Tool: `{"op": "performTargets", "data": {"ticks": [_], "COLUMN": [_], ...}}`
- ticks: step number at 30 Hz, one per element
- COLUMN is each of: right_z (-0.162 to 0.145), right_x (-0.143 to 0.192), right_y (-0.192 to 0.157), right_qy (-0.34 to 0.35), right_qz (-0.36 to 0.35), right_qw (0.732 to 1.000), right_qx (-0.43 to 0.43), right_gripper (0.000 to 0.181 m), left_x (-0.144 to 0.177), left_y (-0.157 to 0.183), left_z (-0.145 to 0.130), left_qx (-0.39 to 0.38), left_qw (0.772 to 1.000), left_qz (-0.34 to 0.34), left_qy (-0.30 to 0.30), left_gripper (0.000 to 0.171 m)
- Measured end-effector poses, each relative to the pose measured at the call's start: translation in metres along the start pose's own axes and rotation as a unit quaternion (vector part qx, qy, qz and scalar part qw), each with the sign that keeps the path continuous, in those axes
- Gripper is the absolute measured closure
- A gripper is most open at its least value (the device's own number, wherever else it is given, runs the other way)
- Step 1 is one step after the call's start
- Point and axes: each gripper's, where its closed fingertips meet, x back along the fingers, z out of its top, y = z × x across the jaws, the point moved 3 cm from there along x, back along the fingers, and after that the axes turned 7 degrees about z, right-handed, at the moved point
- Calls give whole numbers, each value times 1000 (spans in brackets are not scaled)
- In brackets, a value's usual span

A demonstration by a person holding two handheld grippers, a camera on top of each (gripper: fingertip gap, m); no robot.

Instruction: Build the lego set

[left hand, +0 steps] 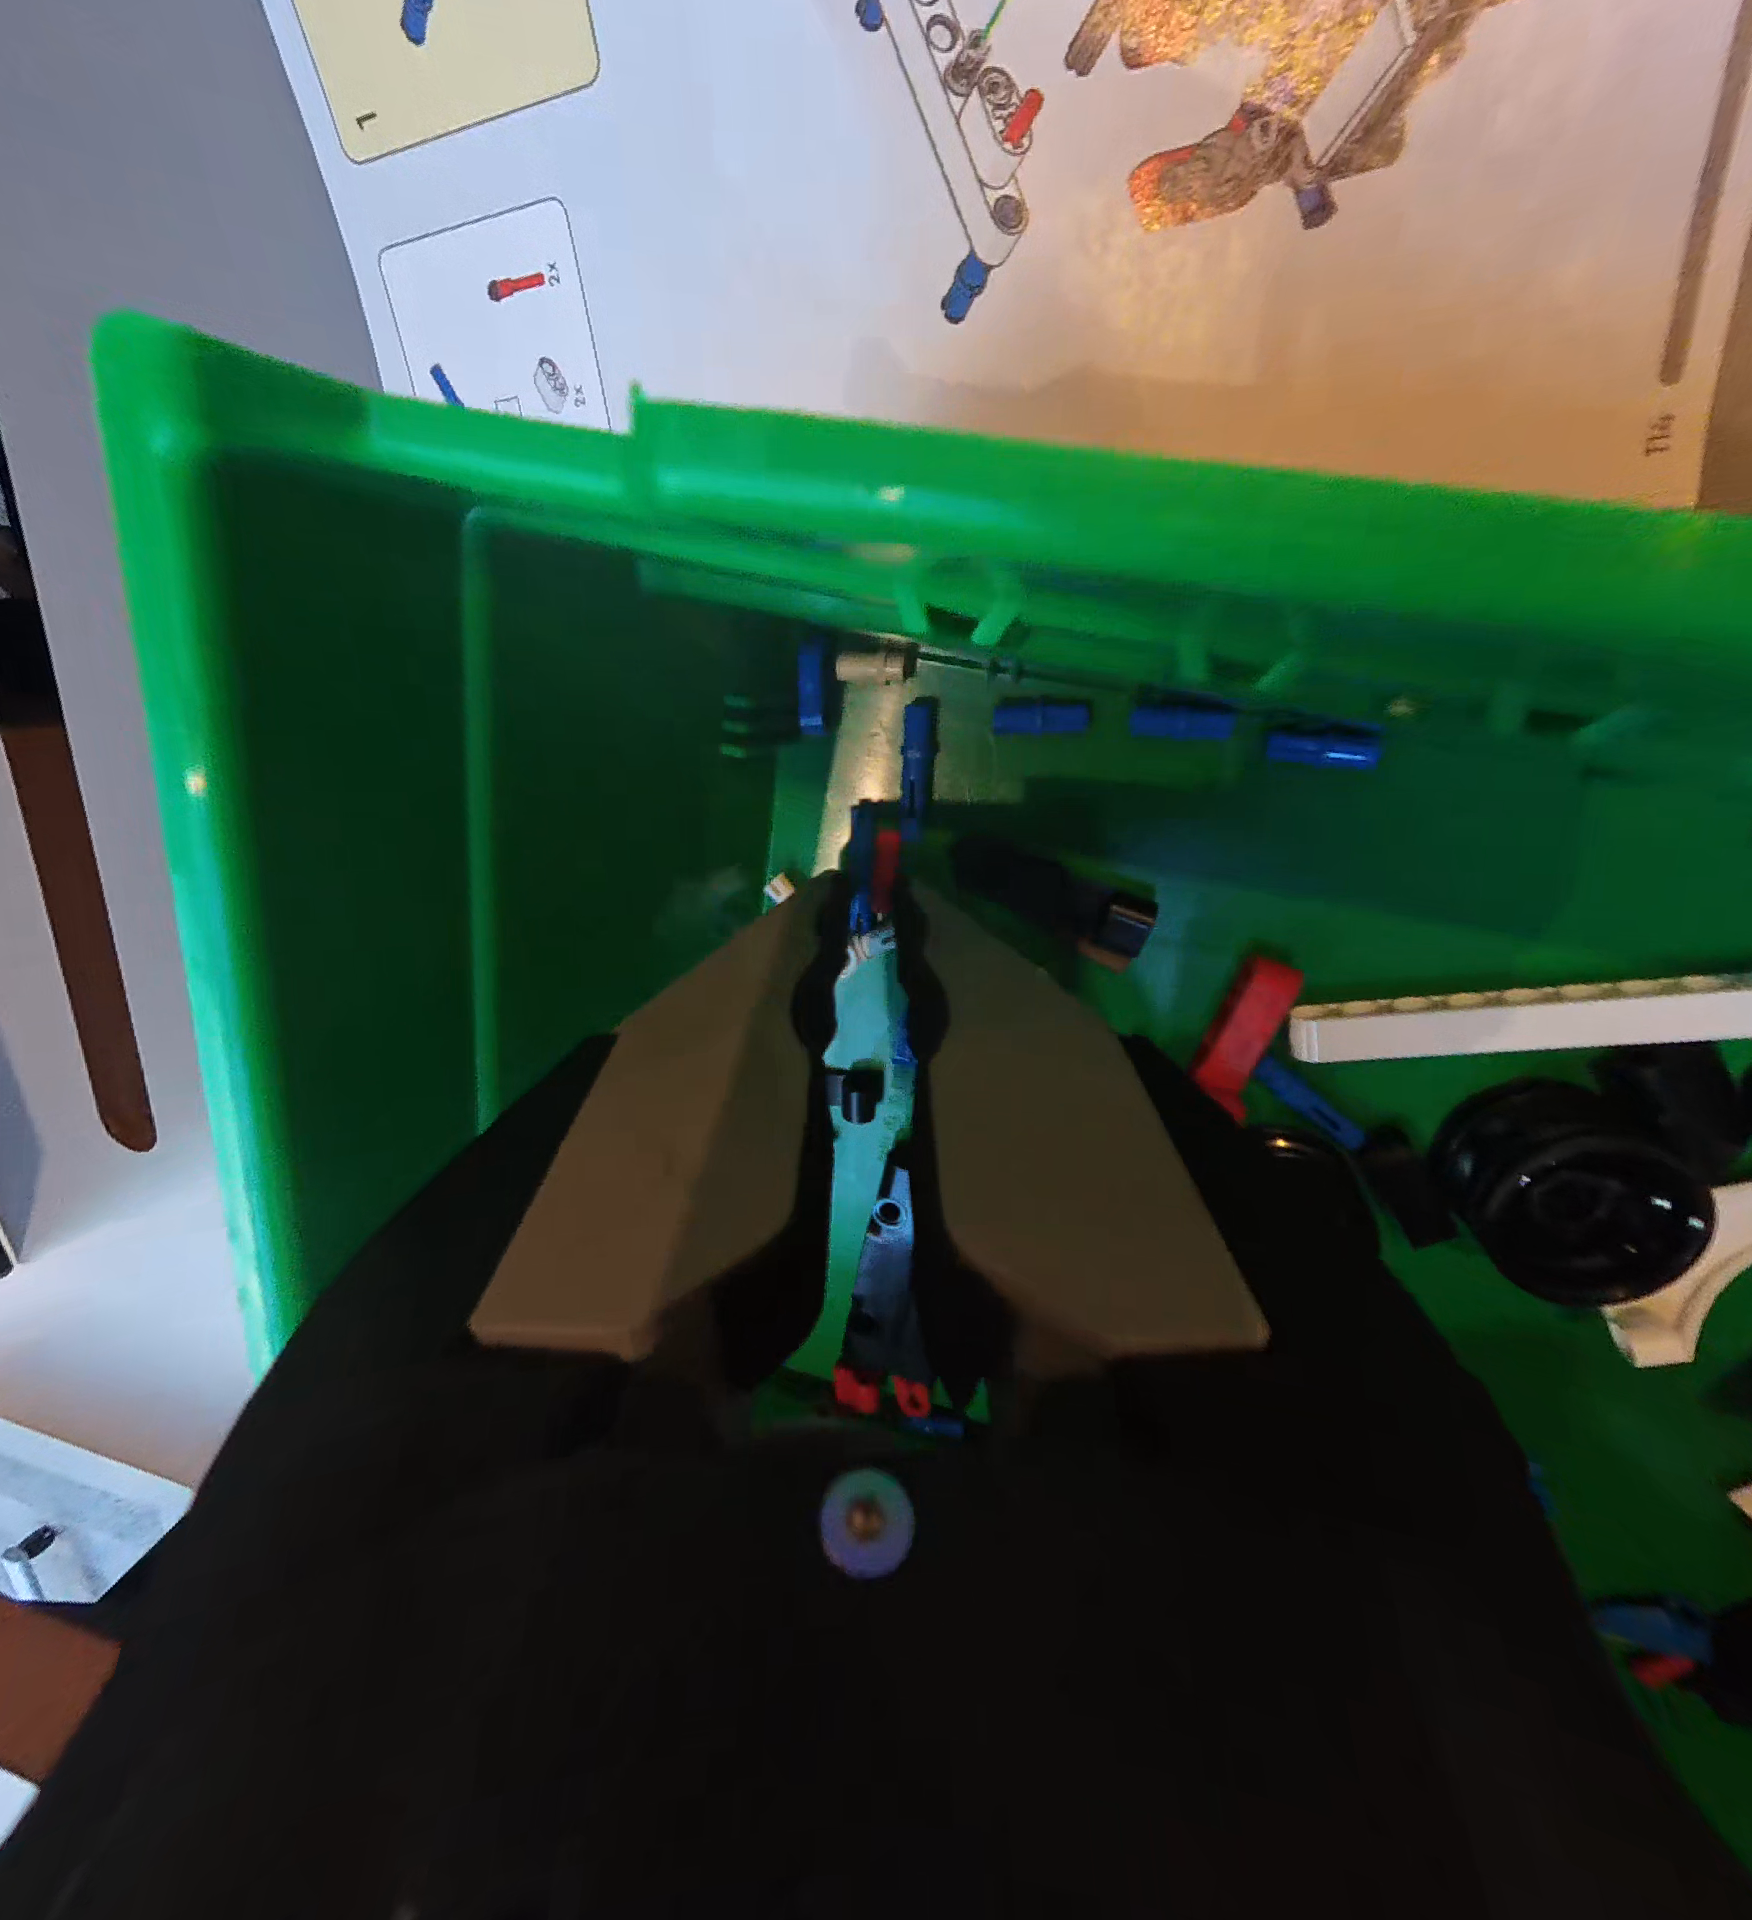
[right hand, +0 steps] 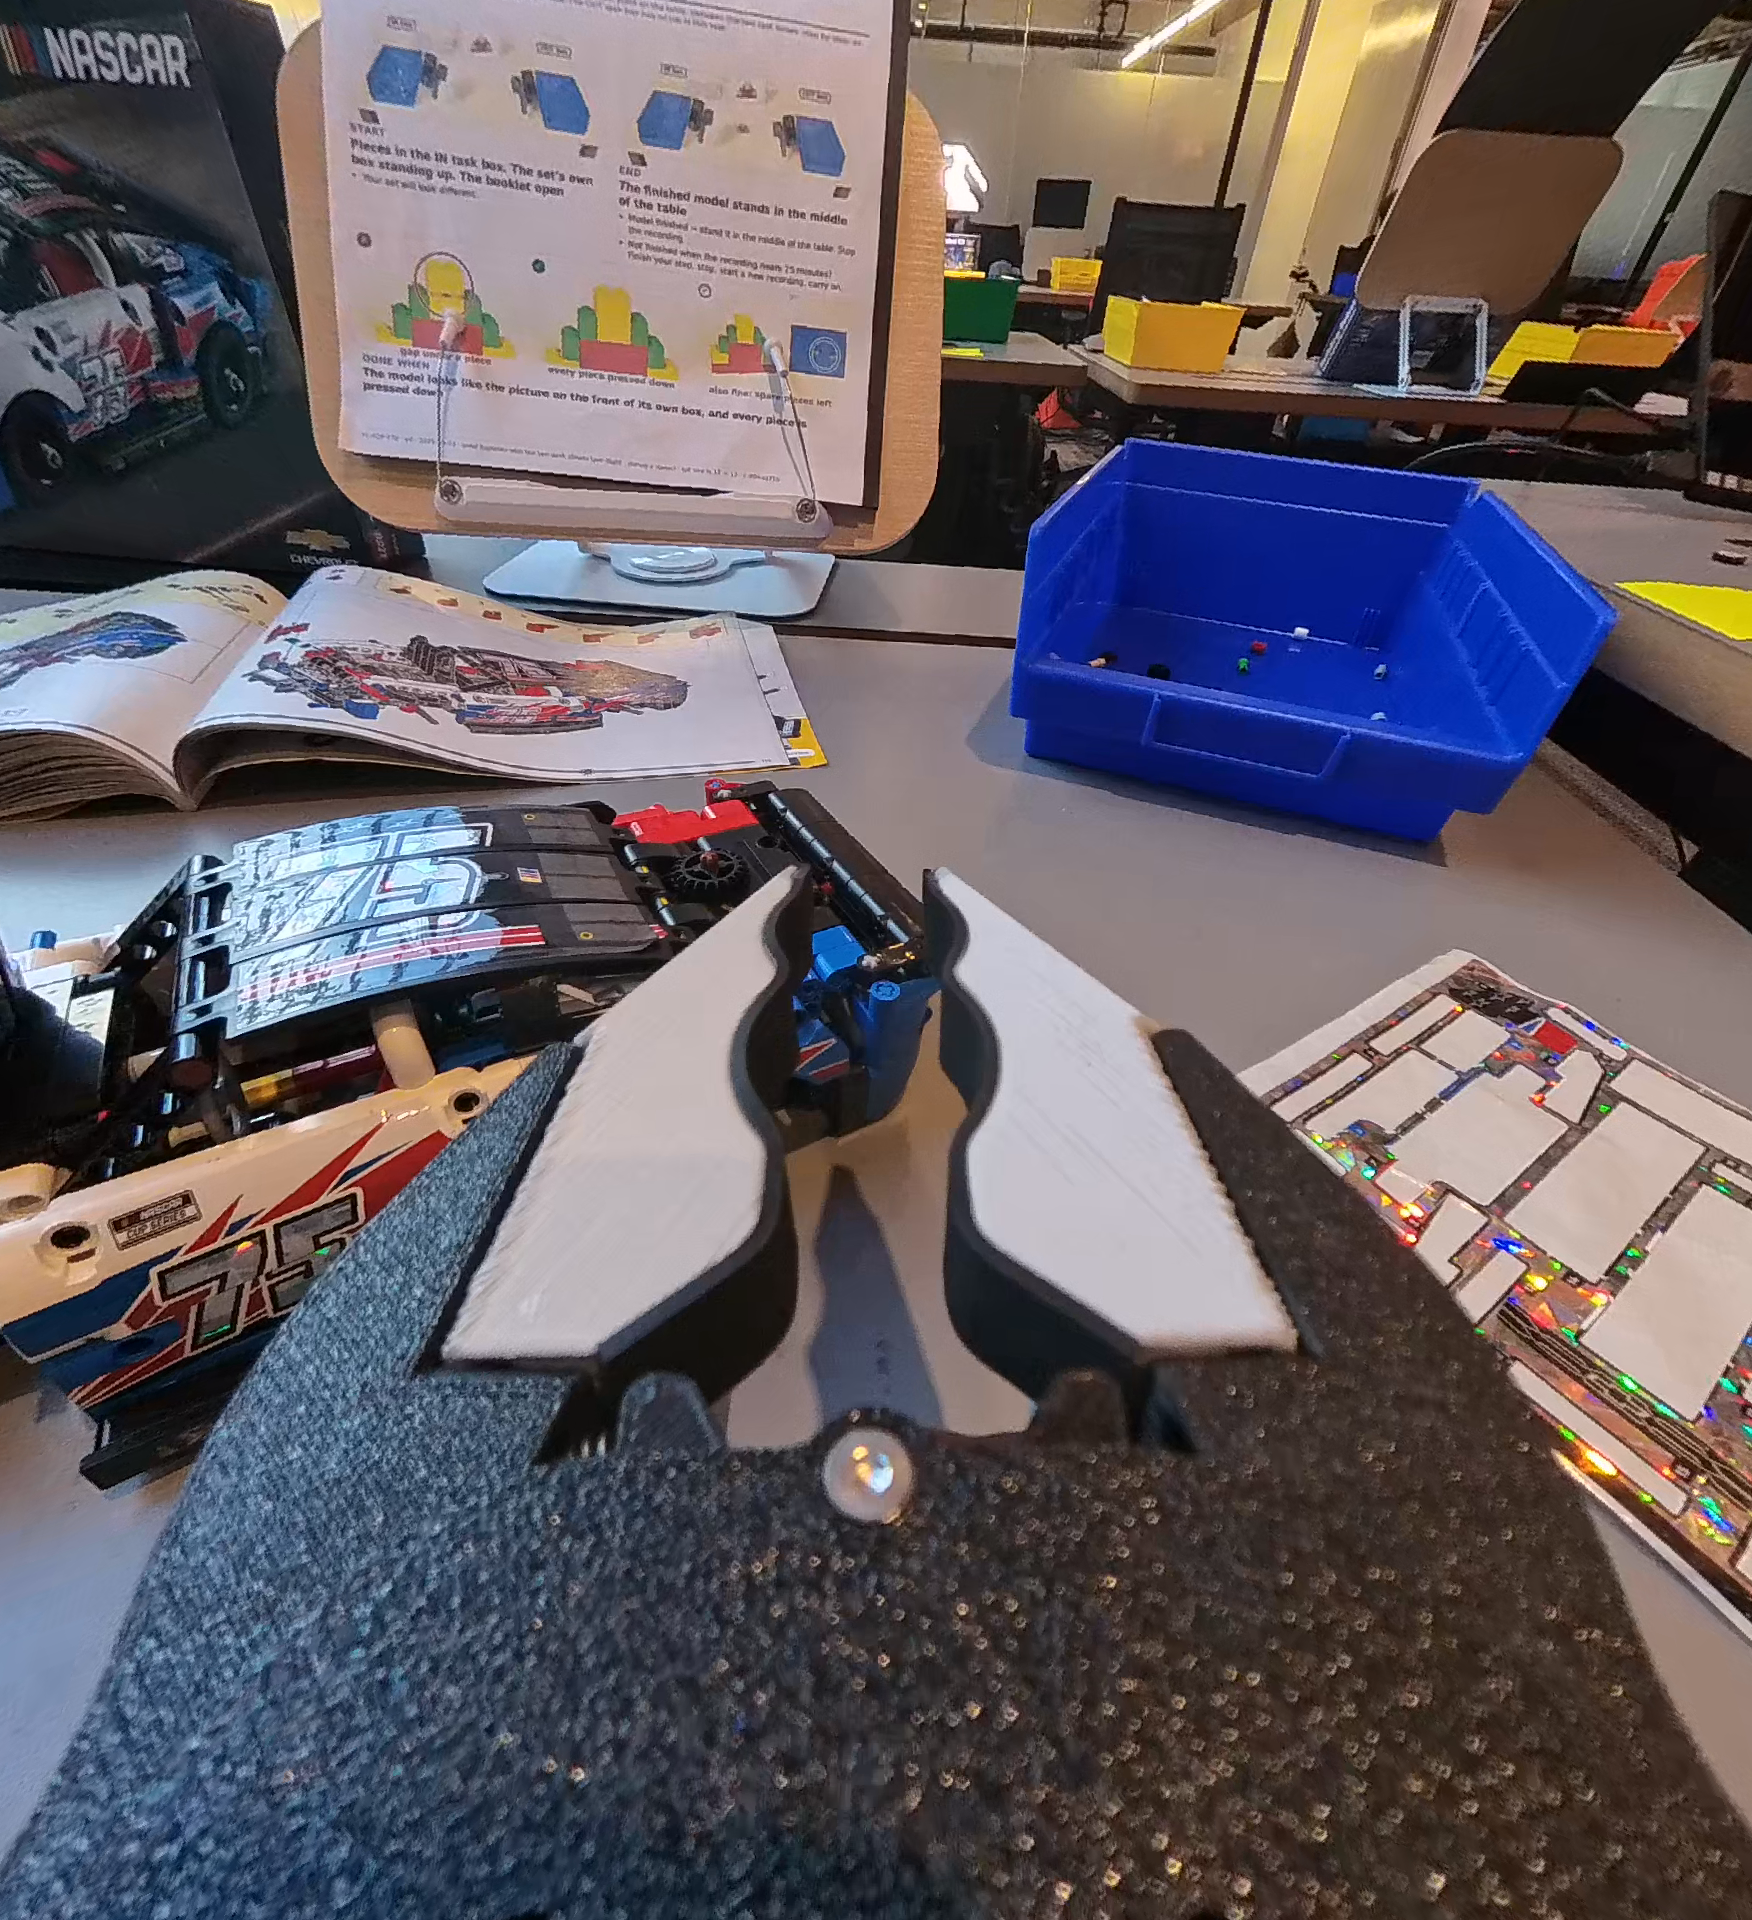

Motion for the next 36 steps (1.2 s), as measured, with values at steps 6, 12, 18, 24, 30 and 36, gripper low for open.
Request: {"op": "performTargets", "data": {"ticks": [6,12,18,24,30,36], "right_z": [1,0,1,1,1,2], "right_x": [1,1,1,1,1,1], "right_y": [0,0,1,1,0,0], "right_qy": [3,3,4,5,5,10], "right_qz": [1,2,3,4,6,13], "right_qw": [1000,1000,1000,1000,1000,1000], "right_qx": [0,-2,-5,-6,-6,-13], "right_gripper": [163,163,163,163,164,164], "left_x": [6,5,1,0,2,34], "left_y": [2,5,5,3,5,-6], "left_z": [1,1,3,3,3,4], "left_qx": [-8,-5,-14,-8,-1,26], "left_qw": [1000,1000,1000,999,999,1000], "left_qz": [-13,-25,-25,-36,-43,-5], "left_qy": [2,-2,-5,-10,-12,12], "left_gripper": [169,170,169,168,171,171]}}
